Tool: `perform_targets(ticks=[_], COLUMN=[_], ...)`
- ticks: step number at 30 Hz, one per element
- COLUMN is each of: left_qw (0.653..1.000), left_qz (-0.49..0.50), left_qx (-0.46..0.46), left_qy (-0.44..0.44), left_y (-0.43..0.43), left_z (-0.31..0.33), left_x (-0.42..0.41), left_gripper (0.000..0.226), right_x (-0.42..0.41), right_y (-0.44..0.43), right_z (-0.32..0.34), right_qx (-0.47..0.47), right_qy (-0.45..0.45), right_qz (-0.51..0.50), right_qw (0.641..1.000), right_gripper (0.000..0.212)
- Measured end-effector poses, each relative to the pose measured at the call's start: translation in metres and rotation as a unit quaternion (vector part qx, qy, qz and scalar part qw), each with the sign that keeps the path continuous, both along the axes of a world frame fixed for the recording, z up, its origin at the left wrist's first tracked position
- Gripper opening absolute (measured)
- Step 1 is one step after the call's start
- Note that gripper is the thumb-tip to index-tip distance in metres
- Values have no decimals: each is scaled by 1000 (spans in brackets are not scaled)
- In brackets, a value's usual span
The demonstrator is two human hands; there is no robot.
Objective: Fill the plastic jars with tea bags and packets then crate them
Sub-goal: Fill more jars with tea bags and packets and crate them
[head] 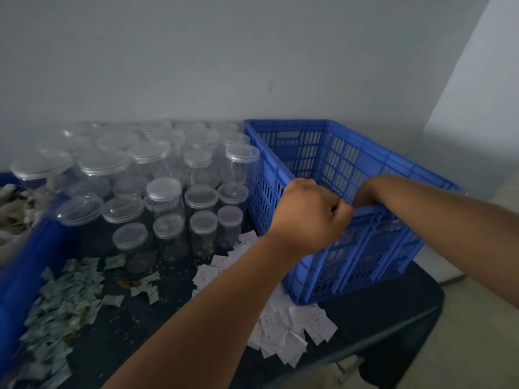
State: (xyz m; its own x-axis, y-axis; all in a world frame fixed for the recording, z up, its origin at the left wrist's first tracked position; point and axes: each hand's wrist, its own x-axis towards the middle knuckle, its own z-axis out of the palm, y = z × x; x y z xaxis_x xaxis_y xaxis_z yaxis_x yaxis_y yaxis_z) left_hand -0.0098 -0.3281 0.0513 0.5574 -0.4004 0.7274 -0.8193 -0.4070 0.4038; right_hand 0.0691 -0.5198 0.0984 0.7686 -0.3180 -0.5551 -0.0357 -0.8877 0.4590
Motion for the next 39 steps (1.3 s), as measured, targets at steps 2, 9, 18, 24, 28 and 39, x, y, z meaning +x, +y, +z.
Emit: perform_targets(ticks=[2, 9, 18, 24, 28, 39], left_qw=[1000, 1000, 999, 999, 994, 992], left_qz=[-3, 1, 7, 11, 15, -82], left_qx=[-5, -10, -15, 24, 102, 66], left_qy=[2, 22, 30, 39, 31, 76], left_y=[1, 0, 1, 4, 8, 84], left_z=[1, 0, 1, 6, 14, 43], left_x=[-1, -1, -3, -4, -2, -30], left_gripper=[59, 53, 51, 52, 58, 21], right_x=[-4, -6, -11, -11, -18, -85], right_y=[4, 2, 10, 11, 19, 95], right_z=[2, 4, 10, 12, 16, 79], right_qx=[-5, 22, -48, 5, 93, 328], right_qy=[0, 3, 25, 13, 5, -425], right_qz=[13, -15, 9, -4, 26, 281], right_qw=[1000, 1000, 998, 1000, 995, 796], right_gripper=[48, 36, 44, 49, 38, 25])
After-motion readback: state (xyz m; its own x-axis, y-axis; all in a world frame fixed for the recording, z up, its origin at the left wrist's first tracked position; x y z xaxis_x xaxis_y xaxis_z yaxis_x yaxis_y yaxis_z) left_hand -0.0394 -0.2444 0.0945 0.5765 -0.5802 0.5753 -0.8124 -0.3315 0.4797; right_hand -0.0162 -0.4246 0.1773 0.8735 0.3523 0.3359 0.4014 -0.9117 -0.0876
